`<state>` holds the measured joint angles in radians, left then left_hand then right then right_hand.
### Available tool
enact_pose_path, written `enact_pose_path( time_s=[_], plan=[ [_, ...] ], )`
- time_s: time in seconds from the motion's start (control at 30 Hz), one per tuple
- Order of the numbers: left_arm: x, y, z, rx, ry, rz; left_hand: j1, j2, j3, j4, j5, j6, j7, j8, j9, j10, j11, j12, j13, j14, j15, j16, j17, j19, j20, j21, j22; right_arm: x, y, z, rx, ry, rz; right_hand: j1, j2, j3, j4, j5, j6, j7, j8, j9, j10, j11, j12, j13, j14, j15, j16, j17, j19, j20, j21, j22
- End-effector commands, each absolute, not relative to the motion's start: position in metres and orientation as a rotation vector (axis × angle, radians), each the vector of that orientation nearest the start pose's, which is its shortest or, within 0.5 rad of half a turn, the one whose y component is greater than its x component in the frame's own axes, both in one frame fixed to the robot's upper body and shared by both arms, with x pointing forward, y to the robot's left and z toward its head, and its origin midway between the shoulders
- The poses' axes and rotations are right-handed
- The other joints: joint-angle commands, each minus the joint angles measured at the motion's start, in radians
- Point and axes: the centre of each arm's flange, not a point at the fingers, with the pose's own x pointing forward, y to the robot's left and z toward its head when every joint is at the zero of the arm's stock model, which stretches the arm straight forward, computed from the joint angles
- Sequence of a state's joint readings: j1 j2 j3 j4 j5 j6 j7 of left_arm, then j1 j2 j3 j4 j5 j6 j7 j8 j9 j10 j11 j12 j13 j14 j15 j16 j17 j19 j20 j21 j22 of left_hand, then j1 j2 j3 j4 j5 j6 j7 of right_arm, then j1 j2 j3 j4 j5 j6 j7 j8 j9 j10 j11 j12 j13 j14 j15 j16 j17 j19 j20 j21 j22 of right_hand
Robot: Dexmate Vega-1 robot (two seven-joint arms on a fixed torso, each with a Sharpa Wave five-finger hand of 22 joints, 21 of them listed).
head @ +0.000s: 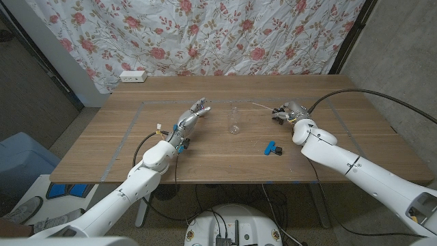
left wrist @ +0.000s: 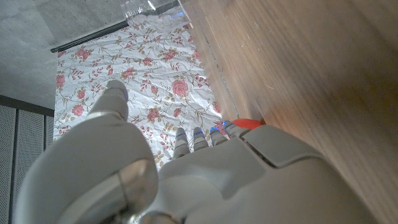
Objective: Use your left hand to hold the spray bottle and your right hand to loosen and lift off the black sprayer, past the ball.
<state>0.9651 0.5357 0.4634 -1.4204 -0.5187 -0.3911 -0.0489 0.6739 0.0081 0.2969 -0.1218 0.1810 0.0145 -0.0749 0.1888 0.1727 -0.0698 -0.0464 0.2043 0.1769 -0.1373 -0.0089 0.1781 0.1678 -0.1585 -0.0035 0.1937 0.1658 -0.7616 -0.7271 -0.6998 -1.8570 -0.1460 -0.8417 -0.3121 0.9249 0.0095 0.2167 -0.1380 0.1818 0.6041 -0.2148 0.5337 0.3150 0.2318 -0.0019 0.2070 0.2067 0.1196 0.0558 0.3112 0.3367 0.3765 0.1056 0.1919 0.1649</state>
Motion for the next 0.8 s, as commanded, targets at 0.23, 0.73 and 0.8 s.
enact_pose_path(
  time_s=[0.23,0.73,0.8],
  plan=[
    [0.613,0.228,-0.082,0.1,-0.617,-0.359,-0.013,0.01,0.008,0.0,-0.003,0.008,-0.002,0.0,0.002,0.009,-0.001,0.003,0.001,0.005,0.0,0.008,0.002,0.005,0.0,0.003,0.004,0.613,-0.25,-0.026,-1.024,-0.198,-0.267,-0.046,-0.021,-0.019,0.002,0.009,-0.118,0.012,-0.069,-0.03,-0.039,0.018,-0.011,0.006,-0.018,0.022,-0.021,0.0,-0.013,0.012,-0.005,0.005],
    [0.614,0.231,-0.079,0.106,-0.626,-0.358,-0.019,0.016,0.01,-0.002,-0.004,0.009,-0.002,-0.001,0.002,0.007,-0.001,0.0,0.001,0.002,-0.002,0.004,0.002,0.006,0.0,0.001,0.004,0.612,-0.262,-0.022,-1.01,-0.22,-0.171,-0.163,-0.066,-0.06,0.027,0.039,-0.317,0.068,-0.196,-0.079,-0.172,0.063,-0.021,0.008,-0.121,0.095,-0.073,0.002,-0.091,0.035,-0.013,0.006],
    [0.614,0.231,-0.078,0.105,-0.63,-0.355,-0.02,0.017,0.01,-0.003,-0.004,0.008,-0.003,-0.002,0.002,0.007,-0.001,-0.001,0.001,0.0,-0.002,0.004,0.002,0.006,-0.001,0.001,0.004,0.611,-0.264,-0.022,-1.006,-0.223,-0.167,-0.192,-0.072,-0.071,0.037,0.051,-0.353,0.078,-0.219,-0.084,-0.188,0.062,-0.019,0.008,-0.131,0.098,-0.077,0.004,-0.099,0.037,-0.011,0.006]
  ],
)
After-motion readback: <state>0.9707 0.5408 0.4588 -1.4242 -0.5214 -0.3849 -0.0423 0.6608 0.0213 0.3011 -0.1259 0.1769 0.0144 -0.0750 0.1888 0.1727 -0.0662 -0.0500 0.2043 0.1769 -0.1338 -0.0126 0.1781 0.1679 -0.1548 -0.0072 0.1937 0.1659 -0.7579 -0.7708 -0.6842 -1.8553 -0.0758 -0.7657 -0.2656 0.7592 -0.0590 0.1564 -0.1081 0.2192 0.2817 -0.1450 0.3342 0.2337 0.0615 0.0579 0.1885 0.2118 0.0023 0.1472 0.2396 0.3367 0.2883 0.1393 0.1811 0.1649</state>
